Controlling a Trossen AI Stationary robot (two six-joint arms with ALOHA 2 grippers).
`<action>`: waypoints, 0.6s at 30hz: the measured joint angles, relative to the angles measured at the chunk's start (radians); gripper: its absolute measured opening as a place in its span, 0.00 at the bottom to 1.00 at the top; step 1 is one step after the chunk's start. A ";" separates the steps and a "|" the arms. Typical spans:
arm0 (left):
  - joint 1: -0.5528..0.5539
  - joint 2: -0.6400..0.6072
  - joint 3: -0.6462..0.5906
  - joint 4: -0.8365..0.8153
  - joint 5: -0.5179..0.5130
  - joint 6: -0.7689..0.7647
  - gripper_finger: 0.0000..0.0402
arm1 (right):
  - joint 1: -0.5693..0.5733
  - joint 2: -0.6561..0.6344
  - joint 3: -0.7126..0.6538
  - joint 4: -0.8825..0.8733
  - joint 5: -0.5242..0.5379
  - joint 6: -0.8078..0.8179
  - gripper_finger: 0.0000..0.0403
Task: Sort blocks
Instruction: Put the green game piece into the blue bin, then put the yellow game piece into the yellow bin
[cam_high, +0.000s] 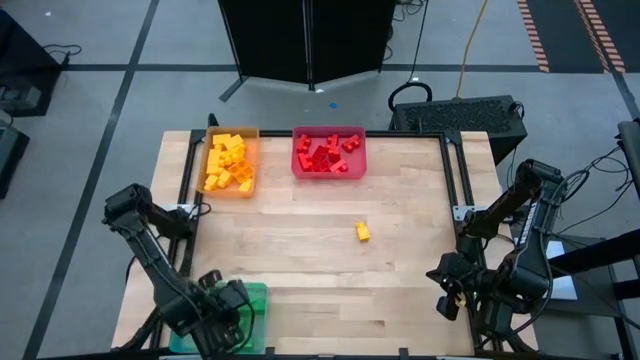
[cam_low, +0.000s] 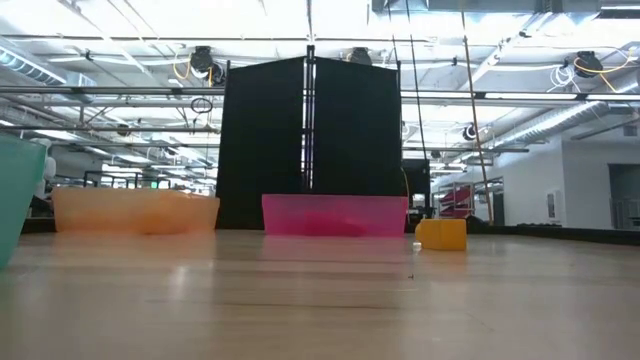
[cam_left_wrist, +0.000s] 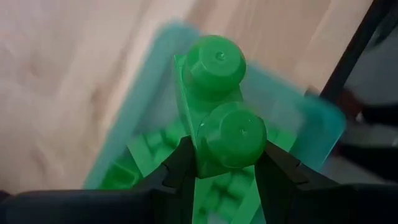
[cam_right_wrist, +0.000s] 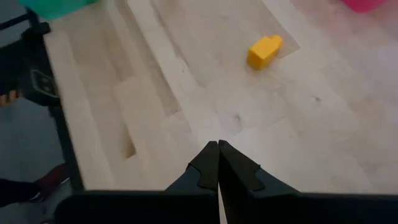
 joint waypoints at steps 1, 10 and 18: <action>-0.010 0.007 -0.015 0.011 0.019 -0.006 0.29 | 0.000 0.000 0.000 0.012 0.000 -0.006 0.00; 0.007 0.018 -0.075 0.001 0.255 -0.084 0.70 | 0.000 0.000 0.000 0.089 0.000 -0.054 0.04; 0.152 0.018 -0.059 0.000 0.222 -0.056 0.97 | 0.000 0.000 0.000 0.121 0.005 -0.058 0.12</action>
